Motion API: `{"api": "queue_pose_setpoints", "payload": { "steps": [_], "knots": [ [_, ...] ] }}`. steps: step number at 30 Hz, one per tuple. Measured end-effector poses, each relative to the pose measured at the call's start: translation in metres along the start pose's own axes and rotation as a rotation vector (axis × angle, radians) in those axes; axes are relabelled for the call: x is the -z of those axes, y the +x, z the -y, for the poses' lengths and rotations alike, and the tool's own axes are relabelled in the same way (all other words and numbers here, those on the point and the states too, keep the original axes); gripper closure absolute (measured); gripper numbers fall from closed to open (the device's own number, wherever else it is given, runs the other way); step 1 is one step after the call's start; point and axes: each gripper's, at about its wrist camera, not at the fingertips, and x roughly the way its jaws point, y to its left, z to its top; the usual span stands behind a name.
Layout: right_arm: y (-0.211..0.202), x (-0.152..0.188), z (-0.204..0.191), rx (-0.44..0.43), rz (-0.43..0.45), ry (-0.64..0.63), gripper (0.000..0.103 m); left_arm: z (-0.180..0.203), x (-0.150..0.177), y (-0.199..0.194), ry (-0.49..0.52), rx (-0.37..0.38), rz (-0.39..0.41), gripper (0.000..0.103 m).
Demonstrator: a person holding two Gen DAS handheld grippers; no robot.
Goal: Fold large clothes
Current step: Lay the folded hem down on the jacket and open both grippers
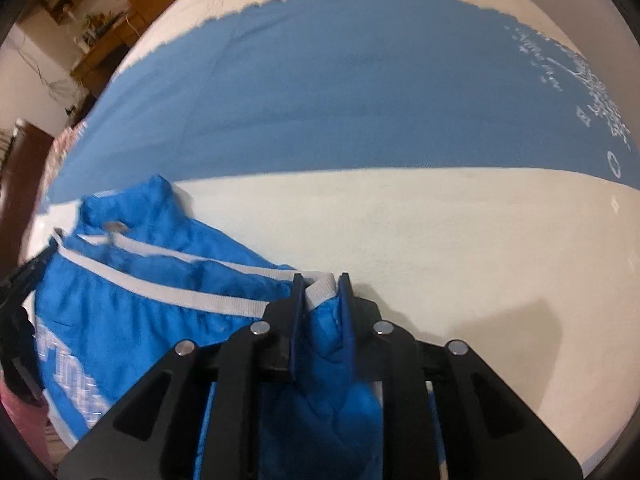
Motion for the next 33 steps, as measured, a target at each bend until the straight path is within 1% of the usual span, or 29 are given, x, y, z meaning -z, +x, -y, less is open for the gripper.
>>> {"api": "queue_pose_setpoints", "payload": {
  "steps": [2, 4, 5, 7, 10, 12, 14, 15, 17, 19, 21, 23, 25, 28, 29, 30, 31, 32, 33],
  "knots": [
    [-0.028, 0.003, -0.003, -0.003, 0.048, -0.014, 0.079, -0.009, 0.001, -0.025, -0.030, 0.025, 0.038, 0.074],
    [-0.048, 0.011, -0.007, -0.023, 0.073, -0.039, 0.079, -0.008, 0.005, -0.047, -0.013, 0.018, 0.070, 0.074],
    [-0.060, 0.019, -0.013, -0.043, 0.077, -0.058, 0.079, -0.005, 0.011, -0.059, 0.003, 0.029, 0.081, 0.075],
    [-0.069, 0.035, -0.024, -0.062, 0.074, -0.091, 0.079, 0.002, 0.028, -0.077, 0.035, 0.070, 0.089, 0.075],
    [-0.072, 0.063, -0.039, -0.084, 0.057, -0.135, 0.079, 0.014, 0.051, -0.087, 0.081, 0.078, 0.090, 0.074],
    [-0.062, 0.079, -0.045, -0.086, 0.030, -0.148, 0.079, 0.020, 0.070, -0.084, 0.093, 0.088, 0.072, 0.074],
    [-0.046, 0.089, -0.048, -0.034, 0.007, -0.152, 0.080, 0.022, 0.078, -0.072, 0.095, 0.080, 0.044, 0.074],
    [-0.037, 0.094, -0.046, -0.023, -0.006, -0.144, 0.080, 0.021, 0.081, -0.063, 0.087, 0.076, 0.025, 0.074],
    [-0.018, 0.095, -0.043, -0.016, -0.023, -0.121, 0.081, 0.021, 0.090, -0.049, 0.085, 0.083, 0.006, 0.074],
    [-0.008, 0.095, -0.040, -0.022, -0.022, -0.099, 0.081, 0.021, 0.093, -0.040, 0.084, 0.090, 0.006, 0.074],
    [0.001, 0.092, -0.040, -0.014, -0.019, -0.078, 0.082, 0.022, 0.093, -0.035, 0.085, 0.077, 0.009, 0.074],
    [0.004, 0.093, -0.044, 0.013, -0.012, -0.086, 0.082, 0.027, 0.094, -0.035, 0.100, 0.052, 0.016, 0.074],
    [0.004, 0.092, -0.046, 0.033, -0.018, -0.086, 0.082, 0.028, 0.093, -0.035, 0.091, 0.044, 0.006, 0.074],
    [-0.009, 0.090, -0.042, 0.005, -0.031, -0.054, 0.082, 0.021, 0.088, -0.040, 0.058, 0.071, -0.018, 0.074],
    [-0.021, 0.091, -0.039, -0.010, -0.015, -0.045, 0.078, 0.016, 0.087, -0.046, 0.044, 0.087, -0.030, 0.074],
    [-0.032, 0.092, -0.035, -0.018, 0.006, -0.038, 0.068, 0.008, 0.087, -0.055, 0.031, 0.097, -0.029, 0.074],
    [-0.048, 0.094, -0.029, -0.025, 0.039, -0.026, 0.060, 0.001, 0.086, -0.063, 0.021, 0.096, -0.016, 0.068],
    [-0.063, 0.097, -0.021, -0.027, 0.066, -0.010, 0.047, -0.010, 0.087, -0.075, 0.007, 0.085, 0.006, 0.061],
    [-0.073, 0.099, -0.014, -0.026, 0.083, 0.004, 0.041, -0.022, 0.088, -0.085, -0.008, 0.075, 0.024, 0.044]
  ]
}}
